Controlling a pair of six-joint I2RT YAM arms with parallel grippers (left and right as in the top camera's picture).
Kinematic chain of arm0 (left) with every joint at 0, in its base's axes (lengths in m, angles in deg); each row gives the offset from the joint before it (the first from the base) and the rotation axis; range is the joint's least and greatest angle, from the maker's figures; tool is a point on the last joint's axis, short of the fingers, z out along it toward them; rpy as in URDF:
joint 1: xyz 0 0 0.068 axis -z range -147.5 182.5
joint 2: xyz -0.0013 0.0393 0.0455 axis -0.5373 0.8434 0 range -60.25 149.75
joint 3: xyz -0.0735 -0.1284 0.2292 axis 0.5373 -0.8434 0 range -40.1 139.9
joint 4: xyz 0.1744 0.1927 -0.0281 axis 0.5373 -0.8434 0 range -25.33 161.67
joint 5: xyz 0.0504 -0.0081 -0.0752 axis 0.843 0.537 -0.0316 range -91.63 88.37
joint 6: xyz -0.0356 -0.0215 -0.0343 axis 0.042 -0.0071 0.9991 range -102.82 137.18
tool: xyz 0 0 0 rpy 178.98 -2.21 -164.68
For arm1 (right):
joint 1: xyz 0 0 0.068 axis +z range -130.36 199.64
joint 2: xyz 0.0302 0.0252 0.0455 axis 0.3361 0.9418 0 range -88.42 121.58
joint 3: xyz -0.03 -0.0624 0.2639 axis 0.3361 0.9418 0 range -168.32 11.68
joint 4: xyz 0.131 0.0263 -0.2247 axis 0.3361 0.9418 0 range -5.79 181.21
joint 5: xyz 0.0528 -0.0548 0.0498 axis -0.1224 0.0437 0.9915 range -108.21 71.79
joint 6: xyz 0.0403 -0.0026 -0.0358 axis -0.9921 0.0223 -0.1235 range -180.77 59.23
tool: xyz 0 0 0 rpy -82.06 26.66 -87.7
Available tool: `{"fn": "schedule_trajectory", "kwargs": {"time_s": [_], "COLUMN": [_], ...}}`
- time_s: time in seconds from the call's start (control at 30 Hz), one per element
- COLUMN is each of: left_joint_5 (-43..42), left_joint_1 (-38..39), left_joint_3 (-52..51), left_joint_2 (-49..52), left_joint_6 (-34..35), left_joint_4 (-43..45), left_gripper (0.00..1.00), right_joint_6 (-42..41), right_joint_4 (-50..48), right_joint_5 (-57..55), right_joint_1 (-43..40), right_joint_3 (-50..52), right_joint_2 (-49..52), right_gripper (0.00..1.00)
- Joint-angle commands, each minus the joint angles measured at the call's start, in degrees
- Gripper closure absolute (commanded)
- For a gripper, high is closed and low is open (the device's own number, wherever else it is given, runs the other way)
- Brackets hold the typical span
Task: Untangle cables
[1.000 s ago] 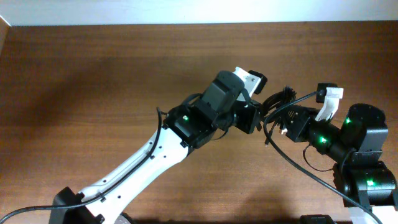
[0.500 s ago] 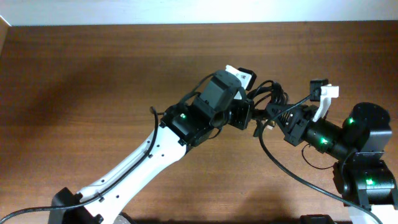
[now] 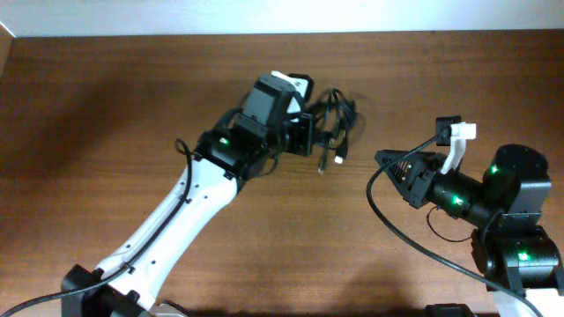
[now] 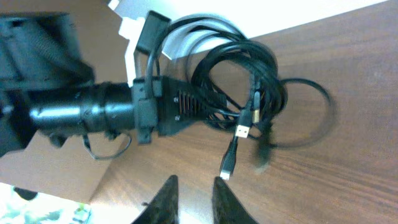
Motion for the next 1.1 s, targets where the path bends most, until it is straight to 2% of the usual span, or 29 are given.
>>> {"fn": "schedule_trajectory", "kwargs": {"time_s": [0.0,0.03,0.07,0.13,0.2,0.27,0.37,0.47,0.57,0.77,0.87,0.97,1.0,1.07], "left_joint_5": [-3.58,-4.72,-6.12,-13.0,-14.43,-12.68,-4.72,-2.71,-1.86,-1.92,-1.97,-1.92,-1.09,7.08], "left_joint_1": [-2.03,-2.03,-1.99,-1.64,0.37,2.54,5.95,7.74,9.29,11.26,11.28,11.23,11.21,11.21], "left_joint_3": [-0.07,-0.07,-0.07,-0.07,-0.07,-0.07,-0.07,-0.07,-0.07,-0.07,-0.07,-0.07,-0.07,-0.07], "left_joint_2": [-3.28,-3.89,-4.28,-4.37,-4.37,-4.37,-4.37,-4.37,-4.37,-4.37,-4.44,-4.48,-4.48,-4.48], "left_joint_6": [-16.5,-20.57,-22.53,-27.04,-31.17,-33.2,-33.24,-33.22,-34.47,-38.77,-38.82,-38.75,-37.9,-30.27], "left_joint_4": [1.73,1.73,2.1,3.52,5.9,9.2,11.61,14.25,15.47,15.45,15.5,15.56,15.91,16.74], "left_gripper": [1.0,1.0,1.0,1.0,1.0,1.0,1.0,1.0,1.0,1.0,1.0,1.0,1.0,1.0], "right_joint_6": [0.22,0.22,0.22,0.17,-5.03,-11.72,-20.28,-21.75,-21.7,-21.73,-21.7,-21.68,-21.55,-20.31], "right_joint_4": [-0.17,-0.15,-0.15,-0.42,-1.66,-7.37,-14.32,-15.04,-15.23,-18.01,-17.99,-17.99,-18.03,-18.43], "right_joint_5": [-0.37,-0.35,-0.35,-0.28,0.02,4.39,5.86,5.88,5.14,2.75,1.22,0.98,1.86,5.38], "right_joint_1": [-0.15,-0.15,-0.15,-0.15,-0.15,-0.15,-0.15,-0.15,-0.15,-0.15,-0.15,-0.15,-0.15,-0.15], "right_joint_3": [-0.87,-0.87,-0.87,-0.87,-0.87,-0.87,-0.87,-0.87,-0.87,-0.87,-0.87,-0.87,-0.87,-0.87], "right_joint_2": [-1.14,-1.14,-1.14,-0.98,-0.55,-0.02,0.11,0.76,2.73,7.19,8.92,9.73,9.73,9.73], "right_gripper": [0.38,0.31,0.29,0.28,0.28,0.27,0.27,0.3,0.57,0.57,0.7,0.96,0.96,0.96]}}
